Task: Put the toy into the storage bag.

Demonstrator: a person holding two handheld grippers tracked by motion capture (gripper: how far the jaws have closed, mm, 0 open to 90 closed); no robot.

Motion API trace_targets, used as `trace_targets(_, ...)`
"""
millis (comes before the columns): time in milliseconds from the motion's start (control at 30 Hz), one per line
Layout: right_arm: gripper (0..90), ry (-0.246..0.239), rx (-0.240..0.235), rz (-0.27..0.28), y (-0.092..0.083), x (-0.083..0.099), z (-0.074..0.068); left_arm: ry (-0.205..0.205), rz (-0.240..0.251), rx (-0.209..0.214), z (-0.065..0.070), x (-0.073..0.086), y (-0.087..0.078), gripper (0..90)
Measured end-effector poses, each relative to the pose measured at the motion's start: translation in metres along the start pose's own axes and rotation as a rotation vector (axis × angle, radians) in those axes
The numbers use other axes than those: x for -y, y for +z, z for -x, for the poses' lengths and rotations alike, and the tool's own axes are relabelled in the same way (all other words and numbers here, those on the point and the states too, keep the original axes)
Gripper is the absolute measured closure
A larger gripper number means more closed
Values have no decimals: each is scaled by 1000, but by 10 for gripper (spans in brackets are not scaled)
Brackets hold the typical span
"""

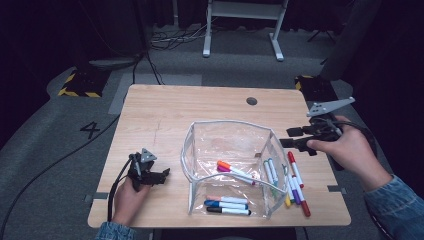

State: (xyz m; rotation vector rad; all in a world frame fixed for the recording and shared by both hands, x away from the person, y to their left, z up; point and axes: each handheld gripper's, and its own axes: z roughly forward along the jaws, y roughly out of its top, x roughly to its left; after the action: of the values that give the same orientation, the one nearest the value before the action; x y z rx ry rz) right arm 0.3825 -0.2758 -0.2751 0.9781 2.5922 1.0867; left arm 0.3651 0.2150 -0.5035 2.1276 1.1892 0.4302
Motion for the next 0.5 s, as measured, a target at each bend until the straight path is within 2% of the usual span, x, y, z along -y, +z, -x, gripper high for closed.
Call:
trace_targets(133,489,66,55,-4,-11,25,20,0,1,0,0,0,0,149)
trace_targets(233,495,129,78,-9,-12,42,34,2,-1,-1,0,0,0,149)
trace_targets(367,508,208,113,-30,-3,68,59,0,1,-1,0,0,0,149)
trace_targets(500,515,241,132,-51,11,84,73,0,1,0,0,0,0,149)
